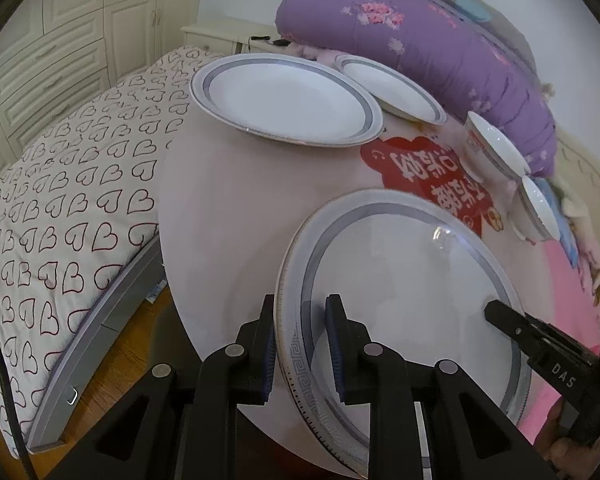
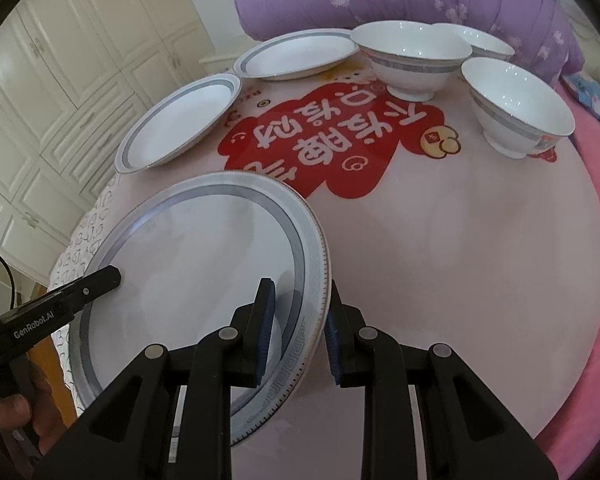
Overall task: Organize plates and bowls
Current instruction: 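Lift the large plate with both grippers and carry it toward the table edge, then lower the large plate onto the table and open both grippers, then move both grippers to a second large plate and close on its rim, then lift the second plate with both grippers and carry it over the first plate, then lower the second plate onto the first plate and open both grippers, then move both grippers toward a smaller blue-rimmed plate beside the bowls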
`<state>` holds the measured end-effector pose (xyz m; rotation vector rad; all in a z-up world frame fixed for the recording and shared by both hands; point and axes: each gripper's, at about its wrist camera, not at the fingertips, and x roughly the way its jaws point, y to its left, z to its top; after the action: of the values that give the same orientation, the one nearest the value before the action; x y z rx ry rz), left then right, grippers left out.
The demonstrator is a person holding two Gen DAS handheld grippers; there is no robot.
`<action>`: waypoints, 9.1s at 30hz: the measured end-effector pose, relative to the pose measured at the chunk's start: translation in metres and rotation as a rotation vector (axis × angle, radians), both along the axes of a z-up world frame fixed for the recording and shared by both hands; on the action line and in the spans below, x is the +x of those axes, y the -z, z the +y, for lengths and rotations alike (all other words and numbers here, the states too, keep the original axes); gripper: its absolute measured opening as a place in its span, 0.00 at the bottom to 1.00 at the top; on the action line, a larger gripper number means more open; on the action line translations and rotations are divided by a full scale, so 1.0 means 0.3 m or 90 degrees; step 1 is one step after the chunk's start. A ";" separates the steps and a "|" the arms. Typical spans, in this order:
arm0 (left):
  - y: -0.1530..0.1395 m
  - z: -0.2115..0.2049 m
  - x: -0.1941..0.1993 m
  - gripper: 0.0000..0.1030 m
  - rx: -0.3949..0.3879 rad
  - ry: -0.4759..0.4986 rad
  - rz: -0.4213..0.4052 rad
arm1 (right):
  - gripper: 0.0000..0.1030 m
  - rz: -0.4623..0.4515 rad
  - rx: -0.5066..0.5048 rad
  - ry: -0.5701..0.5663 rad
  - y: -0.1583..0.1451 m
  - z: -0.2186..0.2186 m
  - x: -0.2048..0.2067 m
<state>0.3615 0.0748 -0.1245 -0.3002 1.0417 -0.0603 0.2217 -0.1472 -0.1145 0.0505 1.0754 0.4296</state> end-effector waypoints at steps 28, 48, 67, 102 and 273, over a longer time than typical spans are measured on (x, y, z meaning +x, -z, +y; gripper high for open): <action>-0.207 -0.003 -0.036 0.99 0.103 -0.073 -0.093 | 1.00 -0.070 0.025 0.017 -0.137 -0.018 0.117; -0.361 0.094 -0.088 0.99 0.130 -0.140 -0.168 | 1.00 -0.182 0.050 -0.035 -0.385 0.137 0.208; -0.244 0.337 0.186 0.99 0.068 -0.169 -0.124 | 1.00 -0.068 0.038 -0.055 -0.227 0.298 0.459; 0.114 0.445 0.820 0.35 -0.027 -0.136 0.006 | 0.57 0.041 -0.004 -0.109 0.021 0.508 0.722; -0.201 -0.028 -0.015 0.99 0.106 0.010 -0.115 | 1.00 -0.066 0.062 -0.032 -0.158 -0.096 0.120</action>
<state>0.3569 0.0664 -0.0642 -0.1322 0.8638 -0.0146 0.2577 -0.1759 -0.0670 0.0861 0.9542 0.5245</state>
